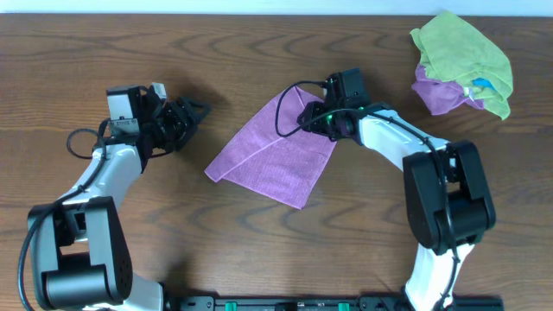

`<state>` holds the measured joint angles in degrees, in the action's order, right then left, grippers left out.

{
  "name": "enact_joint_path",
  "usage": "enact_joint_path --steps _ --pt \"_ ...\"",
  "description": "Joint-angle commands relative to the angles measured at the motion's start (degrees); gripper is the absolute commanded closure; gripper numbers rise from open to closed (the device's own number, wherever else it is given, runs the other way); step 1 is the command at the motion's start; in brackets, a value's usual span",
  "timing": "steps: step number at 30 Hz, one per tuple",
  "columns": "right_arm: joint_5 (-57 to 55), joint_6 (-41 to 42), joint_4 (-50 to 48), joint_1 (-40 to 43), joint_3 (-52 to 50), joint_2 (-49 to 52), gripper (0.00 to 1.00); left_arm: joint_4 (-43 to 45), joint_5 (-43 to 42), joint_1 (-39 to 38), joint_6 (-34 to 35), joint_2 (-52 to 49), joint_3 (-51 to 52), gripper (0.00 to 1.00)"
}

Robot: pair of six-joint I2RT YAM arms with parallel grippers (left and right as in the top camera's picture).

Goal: Fold the cloth

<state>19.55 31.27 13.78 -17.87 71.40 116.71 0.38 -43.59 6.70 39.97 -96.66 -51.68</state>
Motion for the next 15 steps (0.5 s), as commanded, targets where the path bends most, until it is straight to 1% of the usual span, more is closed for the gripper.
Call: enact_joint_path --steps 1,5,15 --pt "0.4 1.3 -0.5 -0.5 -0.1 1.4 0.53 -0.2 -1.0 1.0 -1.9 0.9 -1.0 0.28" --pt "0.3 1.3 -1.9 -0.6 -0.1 1.5 0.58 -0.2 -1.3 1.7 -2.4 0.9 -1.0 0.28" --pt "0.5 2.6 -3.3 -0.7 -0.1 3.3 0.61 -0.6 -1.4 2.4 -2.7 0.9 -1.0 0.28"
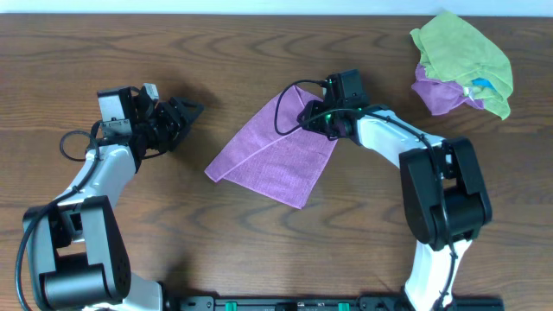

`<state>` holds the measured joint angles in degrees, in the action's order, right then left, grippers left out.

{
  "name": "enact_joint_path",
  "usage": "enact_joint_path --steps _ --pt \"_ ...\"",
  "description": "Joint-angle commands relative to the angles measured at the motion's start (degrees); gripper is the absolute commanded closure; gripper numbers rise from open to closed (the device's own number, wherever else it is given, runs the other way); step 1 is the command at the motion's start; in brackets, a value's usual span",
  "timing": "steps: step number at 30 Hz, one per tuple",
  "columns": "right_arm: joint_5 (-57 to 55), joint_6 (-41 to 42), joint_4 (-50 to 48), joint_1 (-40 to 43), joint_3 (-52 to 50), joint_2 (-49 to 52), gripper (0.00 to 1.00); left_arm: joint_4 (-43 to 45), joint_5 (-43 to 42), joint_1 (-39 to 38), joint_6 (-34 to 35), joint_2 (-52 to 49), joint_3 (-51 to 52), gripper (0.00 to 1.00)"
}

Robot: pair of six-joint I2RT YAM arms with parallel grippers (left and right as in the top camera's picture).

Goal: Fold the cloth

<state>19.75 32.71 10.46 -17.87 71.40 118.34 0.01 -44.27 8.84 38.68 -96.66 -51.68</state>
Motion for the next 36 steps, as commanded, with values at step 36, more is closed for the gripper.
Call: enact_joint_path --steps 36 --pt "-6.1 3.6 -10.0 -10.4 6.4 -3.8 0.98 -6.2 -3.8 9.2 -8.6 0.9 -1.0 0.24"
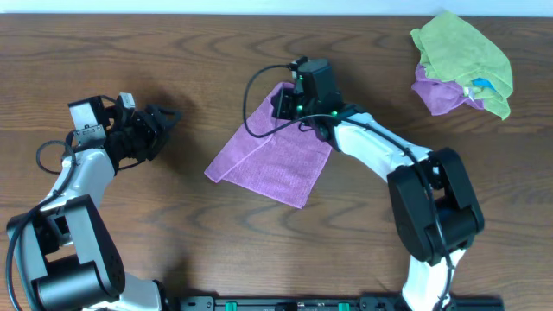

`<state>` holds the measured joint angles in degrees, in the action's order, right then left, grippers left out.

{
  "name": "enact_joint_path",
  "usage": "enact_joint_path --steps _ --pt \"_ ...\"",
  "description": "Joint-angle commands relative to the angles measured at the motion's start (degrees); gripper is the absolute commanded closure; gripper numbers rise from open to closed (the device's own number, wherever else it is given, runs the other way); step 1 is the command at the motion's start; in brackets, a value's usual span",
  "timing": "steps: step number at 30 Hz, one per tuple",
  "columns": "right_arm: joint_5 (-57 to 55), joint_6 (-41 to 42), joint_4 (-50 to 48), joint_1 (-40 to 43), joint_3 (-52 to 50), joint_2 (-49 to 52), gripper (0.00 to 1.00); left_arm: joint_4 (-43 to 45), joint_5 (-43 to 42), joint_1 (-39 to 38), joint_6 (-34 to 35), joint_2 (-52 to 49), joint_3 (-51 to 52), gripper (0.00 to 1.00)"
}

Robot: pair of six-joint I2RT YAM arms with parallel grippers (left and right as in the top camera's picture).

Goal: Fold the cloth

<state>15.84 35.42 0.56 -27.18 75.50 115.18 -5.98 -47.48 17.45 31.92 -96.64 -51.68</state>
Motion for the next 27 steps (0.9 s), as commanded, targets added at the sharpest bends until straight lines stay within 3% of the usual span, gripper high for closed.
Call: enact_joint_path --steps 1,8,21,27 --pt "-2.3 1.0 -0.1 -1.3 3.1 -0.3 0.99 -0.2 -0.6 0.7 -2.3 0.8 -1.0 0.24" --pt "-2.3 1.4 0.5 -2.1 9.1 3.8 0.98 -0.6 -0.7 0.6 -2.4 0.8 -1.0 0.24" --pt "-1.9 1.4 5.0 -5.8 30.3 21.6 0.98 -3.2 -0.6 0.7 -5.0 0.8 -1.0 0.25" --pt "-4.6 1.8 4.8 -6.6 34.3 23.8 0.98 -3.3 -0.6 0.7 -5.0 0.8 -1.0 0.25"
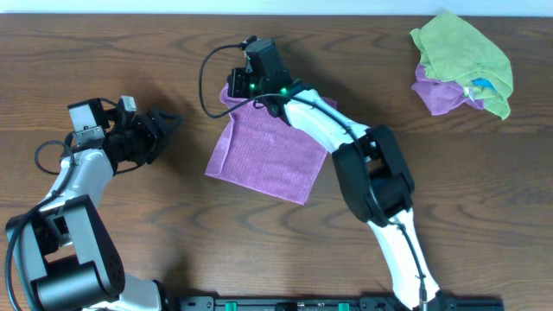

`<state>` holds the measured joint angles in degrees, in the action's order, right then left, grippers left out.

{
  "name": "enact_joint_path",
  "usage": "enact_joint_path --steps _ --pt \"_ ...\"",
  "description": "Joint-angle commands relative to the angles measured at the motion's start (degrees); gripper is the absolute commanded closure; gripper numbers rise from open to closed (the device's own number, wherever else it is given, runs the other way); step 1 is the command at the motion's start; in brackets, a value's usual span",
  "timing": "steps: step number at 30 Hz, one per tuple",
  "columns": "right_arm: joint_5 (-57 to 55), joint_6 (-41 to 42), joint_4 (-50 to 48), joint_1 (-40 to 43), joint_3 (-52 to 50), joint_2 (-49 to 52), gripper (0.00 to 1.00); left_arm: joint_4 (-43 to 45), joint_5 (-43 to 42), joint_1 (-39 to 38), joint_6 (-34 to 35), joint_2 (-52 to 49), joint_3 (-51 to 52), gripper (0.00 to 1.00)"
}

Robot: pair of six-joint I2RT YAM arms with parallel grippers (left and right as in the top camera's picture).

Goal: Fold the cloth
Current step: 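Drag the pink cloth's top edge leftward with the right gripper to square it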

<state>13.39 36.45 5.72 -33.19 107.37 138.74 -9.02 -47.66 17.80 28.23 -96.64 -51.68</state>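
Observation:
A purple cloth (pixel 268 154) lies in the middle of the wooden table (pixel 484 216) as a rough four-sided sheet. A fold line runs across its lower left. My right gripper (pixel 233 93) reaches far over to the cloth's top left corner. It is shut on that corner, which bunches up under the wrist; the wrist hides the fingertips. My left gripper (pixel 166 128) rests at the left of the table, well clear of the cloth, with its fingers spread open and nothing in them.
A heap of a green cloth (pixel 462 52) over another purple cloth (pixel 436 93) sits at the back right corner. The table's far edge runs just behind the right gripper.
My right gripper has moved left along the back of the cloth with the top corner in it, so the cloth now spreads wider and squarer. The left arm has hardly moved.
At first my right gripper was at the cloth's upper right edge and the left gripper stood close to its left side. The left arm then drew back leftward. The right gripper moved to the top corner, and now holds it further left.

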Motion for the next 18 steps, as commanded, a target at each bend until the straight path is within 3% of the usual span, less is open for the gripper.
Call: enact_joint_path --steps 1,10,13,15,18 --pt "-2.8 0.8 -0.4 -0.6 2.7 0.3 0.98 -0.2 -0.4 0.3 -1.3 0.8 -1.0 0.25" --pt "-4.6 0.8 -2.6 -0.6 2.8 0.5 0.96 -0.2 -0.4 0.3 -1.3 0.8 -1.0 0.25" --pt "-4.6 0.8 -2.8 -0.6 2.8 0.5 0.72 -0.2 -0.4 0.3 -1.2 0.8 -1.0 0.25" --pt "-4.6 0.6 -2.8 -0.6 2.8 0.5 0.27 -0.3 -0.4 0.3 -1.2 0.8 -1.0 0.25" --pt "-3.0 0.1 -3.0 -0.6 3.1 0.5 0.07 -0.6 -0.4 0.3 -1.3 0.8 -1.0 0.25"
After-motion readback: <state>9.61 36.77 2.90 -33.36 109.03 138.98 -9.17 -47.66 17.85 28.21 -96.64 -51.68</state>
